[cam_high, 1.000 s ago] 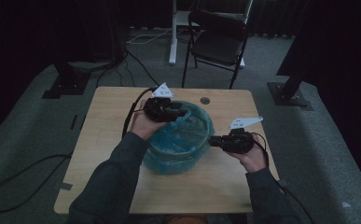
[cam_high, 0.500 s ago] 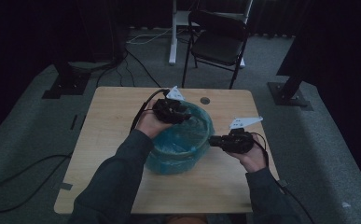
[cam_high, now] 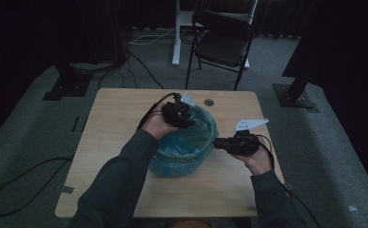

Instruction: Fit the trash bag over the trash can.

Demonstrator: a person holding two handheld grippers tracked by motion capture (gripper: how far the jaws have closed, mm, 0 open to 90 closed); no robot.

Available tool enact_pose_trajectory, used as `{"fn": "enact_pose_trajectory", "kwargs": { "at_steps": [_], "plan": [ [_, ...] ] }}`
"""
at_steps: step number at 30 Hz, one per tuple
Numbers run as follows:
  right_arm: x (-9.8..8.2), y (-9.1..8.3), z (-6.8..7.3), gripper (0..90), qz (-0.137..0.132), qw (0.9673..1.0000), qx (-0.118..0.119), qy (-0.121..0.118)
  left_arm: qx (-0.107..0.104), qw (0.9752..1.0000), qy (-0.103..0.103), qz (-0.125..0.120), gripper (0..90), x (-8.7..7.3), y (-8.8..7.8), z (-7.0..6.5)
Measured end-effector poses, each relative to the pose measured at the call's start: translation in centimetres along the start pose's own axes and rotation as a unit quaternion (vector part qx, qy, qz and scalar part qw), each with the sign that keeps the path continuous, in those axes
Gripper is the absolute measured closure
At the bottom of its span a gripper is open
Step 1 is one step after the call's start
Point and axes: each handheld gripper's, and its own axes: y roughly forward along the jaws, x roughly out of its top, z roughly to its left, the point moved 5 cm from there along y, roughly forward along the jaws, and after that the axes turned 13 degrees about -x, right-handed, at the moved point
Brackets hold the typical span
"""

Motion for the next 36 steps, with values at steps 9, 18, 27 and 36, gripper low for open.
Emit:
{"fn": "enact_pose_trajectory", "kwargs": {
  "at_steps": [9,18,27,36],
  "plan": [
    [0.1,0.0,0.0,77.9,-0.001,1.0,0.0,-0.002,0.007,0.9992,0.004,0.038,63.3,-0.2,0.9,0.0],
    [0.1,0.0,0.0,77.8,-0.001,1.0,0.001,-0.002,0.012,0.9963,0.016,0.083,62.6,-0.5,1.9,-0.1],
    [0.1,0.0,0.0,77.8,-0.004,1.0,-0.001,-0.002,0.015,0.9925,0.032,0.117,62.3,-0.8,2.7,-0.3],
    [0.1,-0.1,0.0,77.9,-0.004,1.0,-0.001,-0.001,0.012,0.9904,0.039,0.132,61.3,-1.0,3.1,-0.5]
  ]
}}
